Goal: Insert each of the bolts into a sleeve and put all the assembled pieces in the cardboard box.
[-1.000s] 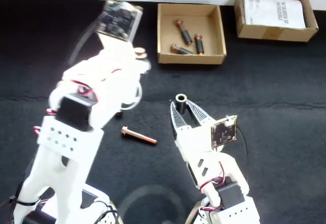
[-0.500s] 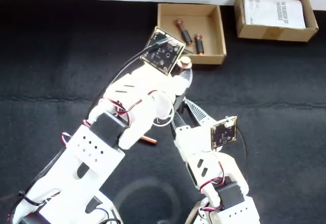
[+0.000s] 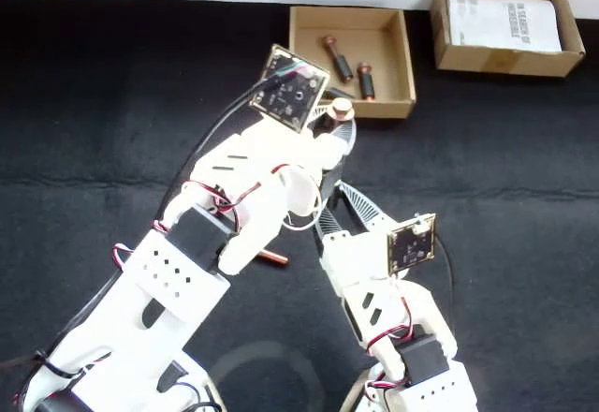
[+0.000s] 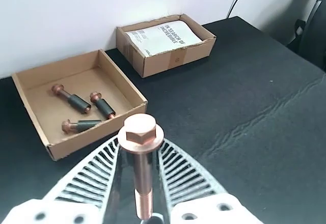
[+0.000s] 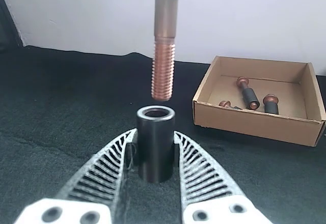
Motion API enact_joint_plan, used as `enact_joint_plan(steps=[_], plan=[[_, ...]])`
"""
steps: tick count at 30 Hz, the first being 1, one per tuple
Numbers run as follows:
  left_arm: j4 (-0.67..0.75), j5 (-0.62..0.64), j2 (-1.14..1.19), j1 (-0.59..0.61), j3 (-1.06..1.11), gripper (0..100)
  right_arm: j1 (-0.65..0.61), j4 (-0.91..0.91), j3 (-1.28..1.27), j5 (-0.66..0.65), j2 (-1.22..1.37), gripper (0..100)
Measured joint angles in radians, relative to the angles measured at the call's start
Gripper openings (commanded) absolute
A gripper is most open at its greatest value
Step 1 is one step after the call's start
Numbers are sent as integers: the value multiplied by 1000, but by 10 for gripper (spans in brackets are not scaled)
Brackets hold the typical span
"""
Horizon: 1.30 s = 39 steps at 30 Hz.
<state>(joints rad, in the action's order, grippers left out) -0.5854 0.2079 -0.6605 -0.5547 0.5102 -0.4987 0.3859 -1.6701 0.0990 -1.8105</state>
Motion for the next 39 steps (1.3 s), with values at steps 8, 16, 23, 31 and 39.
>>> enact_joint_plan(steps=[8,16,23,31,39], plan=[[0,26,0,0,0,9,0,0,0,0,0,8],[-43,26,-6,2,0,9,37,0,0,0,0,8],[-46,55,-89,-44,92,9,63,0,0,0,0,8],[17,100,-101,-52,114,9,63,0,0,5,0,8],[51,66,-100,-46,55,9,57,0,0,6,0,8]])
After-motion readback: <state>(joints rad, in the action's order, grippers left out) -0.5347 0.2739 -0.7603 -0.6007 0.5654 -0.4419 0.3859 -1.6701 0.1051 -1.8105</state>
